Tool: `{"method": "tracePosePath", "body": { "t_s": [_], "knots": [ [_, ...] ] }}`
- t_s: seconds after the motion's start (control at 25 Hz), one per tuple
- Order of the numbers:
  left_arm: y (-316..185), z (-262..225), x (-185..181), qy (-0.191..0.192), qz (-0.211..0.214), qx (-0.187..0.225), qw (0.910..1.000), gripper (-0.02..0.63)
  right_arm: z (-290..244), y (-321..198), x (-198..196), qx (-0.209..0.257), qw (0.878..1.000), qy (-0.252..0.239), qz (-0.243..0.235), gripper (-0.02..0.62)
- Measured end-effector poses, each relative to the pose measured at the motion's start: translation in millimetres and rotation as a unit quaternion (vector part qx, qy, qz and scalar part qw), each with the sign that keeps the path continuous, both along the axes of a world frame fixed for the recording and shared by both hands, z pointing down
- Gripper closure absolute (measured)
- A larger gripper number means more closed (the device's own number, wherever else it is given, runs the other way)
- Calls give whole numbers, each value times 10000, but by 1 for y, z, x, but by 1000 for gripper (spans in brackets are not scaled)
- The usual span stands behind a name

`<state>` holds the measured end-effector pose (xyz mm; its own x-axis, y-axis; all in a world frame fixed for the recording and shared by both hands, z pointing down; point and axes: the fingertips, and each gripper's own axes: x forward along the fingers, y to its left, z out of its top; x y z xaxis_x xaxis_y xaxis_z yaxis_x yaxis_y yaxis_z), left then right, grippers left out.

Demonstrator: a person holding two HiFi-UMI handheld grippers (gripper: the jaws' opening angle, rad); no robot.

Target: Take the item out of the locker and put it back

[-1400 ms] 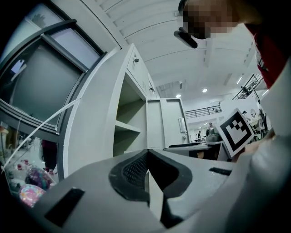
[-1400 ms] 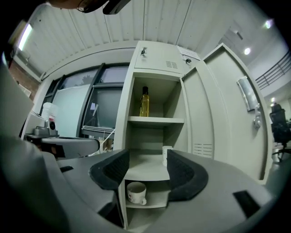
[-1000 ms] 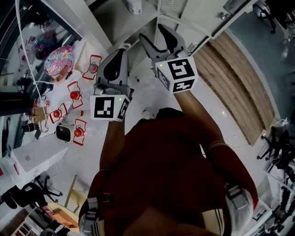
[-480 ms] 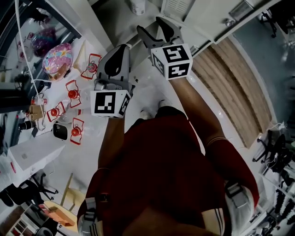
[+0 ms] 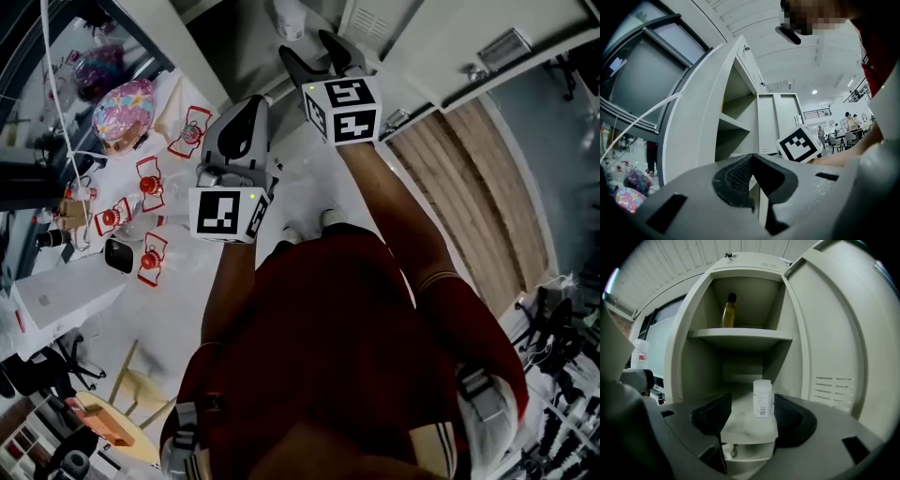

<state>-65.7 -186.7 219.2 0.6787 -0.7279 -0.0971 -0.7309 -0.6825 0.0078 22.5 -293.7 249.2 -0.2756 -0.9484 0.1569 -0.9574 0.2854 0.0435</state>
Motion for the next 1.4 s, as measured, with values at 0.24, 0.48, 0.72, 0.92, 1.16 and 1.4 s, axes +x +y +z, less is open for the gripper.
{"method": "tracePosePath", "body": {
  "t_s": [0.24, 0.48, 0.72, 0.92, 1.16, 1.4],
  "knots": [
    [-9, 2, 4, -33, -153, -36, 9999, 600, 6, -22, 3, -113, 9999, 42, -48, 331],
    [-18, 5, 5, -82, -288, -77, 9995, 600, 14, -43, 1, -253, 9996, 83, -132, 325],
    [-24, 6, 2, -120, -436, -99, 9989, 600, 18, -59, 0, -373, 9990, 122, -203, 324],
    [-26, 6, 0, -139, -531, -105, 9984, 600, 19, -67, -2, -419, 9987, 162, -220, 325],
    [-27, 9, -3, -148, -633, -122, 9978, 600, 21, -74, -1, -468, 9985, 205, -210, 325],
    [-26, 10, -4, -171, -696, -138, 9973, 600, 22, -77, 2, -475, 9984, 244, -167, 352]
  ]
}}
